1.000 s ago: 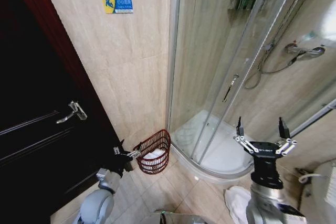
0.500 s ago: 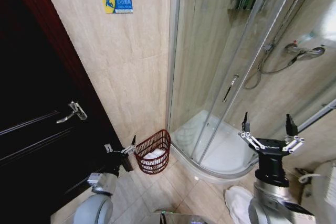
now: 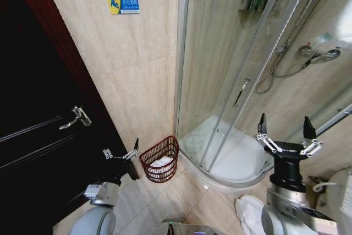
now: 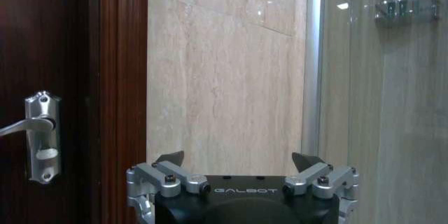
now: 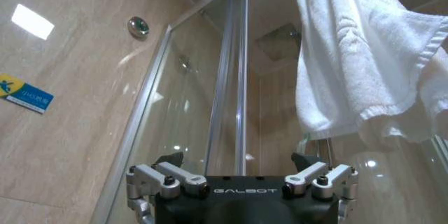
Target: Discard the used towel into the hamper.
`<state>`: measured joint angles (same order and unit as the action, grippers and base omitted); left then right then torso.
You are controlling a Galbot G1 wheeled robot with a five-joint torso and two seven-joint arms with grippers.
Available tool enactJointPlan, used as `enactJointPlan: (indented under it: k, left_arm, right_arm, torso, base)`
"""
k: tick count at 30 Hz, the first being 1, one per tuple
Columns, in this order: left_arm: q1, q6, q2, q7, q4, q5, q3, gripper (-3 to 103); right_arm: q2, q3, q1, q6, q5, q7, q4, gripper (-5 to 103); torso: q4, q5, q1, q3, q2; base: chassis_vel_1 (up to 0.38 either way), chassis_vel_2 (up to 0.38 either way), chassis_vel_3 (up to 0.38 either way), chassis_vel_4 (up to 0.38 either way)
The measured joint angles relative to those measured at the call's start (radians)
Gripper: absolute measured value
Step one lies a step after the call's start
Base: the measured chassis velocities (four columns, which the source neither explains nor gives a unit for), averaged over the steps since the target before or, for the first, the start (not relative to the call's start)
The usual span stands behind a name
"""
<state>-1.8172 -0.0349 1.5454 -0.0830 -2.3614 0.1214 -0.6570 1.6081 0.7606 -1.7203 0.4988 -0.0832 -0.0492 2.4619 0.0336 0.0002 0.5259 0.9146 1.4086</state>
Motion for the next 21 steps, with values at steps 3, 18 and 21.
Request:
enactJointPlan:
  k: [3,18,21]
  left_arm:
    - [0.000,0.000,-0.001,0.000,0.000,0.001,0.001,100]
    - [0.002,0.001,-0.003,0.000,0.004,0.002,0.002,100]
    - [0.002,0.001,-0.003,0.000,0.004,0.003,0.002,100]
  right_arm:
    - [0.000,0.002,0.000,-0.005,-0.001,-0.001,0.011,100]
    - [-0.036,0.225,-0.018,-0.021,-0.146,-0.005,0.040,100]
    - [-0.041,0.285,-0.042,-0.023,-0.193,-0.010,0.040,100]
  torso:
    - [0.0000,0.0000,0.000,0.000,0.000]
    - [0.0001,0.0000,0.000,0.000,0.000]
    - [0.0001,0.0001,0.000,0.000,0.000]
  base:
    - [0.000,0.000,0.000,0.000]
    - [0.000,0.000,0.000,0.000]
    - [0.000,0.000,0.000,0.000]
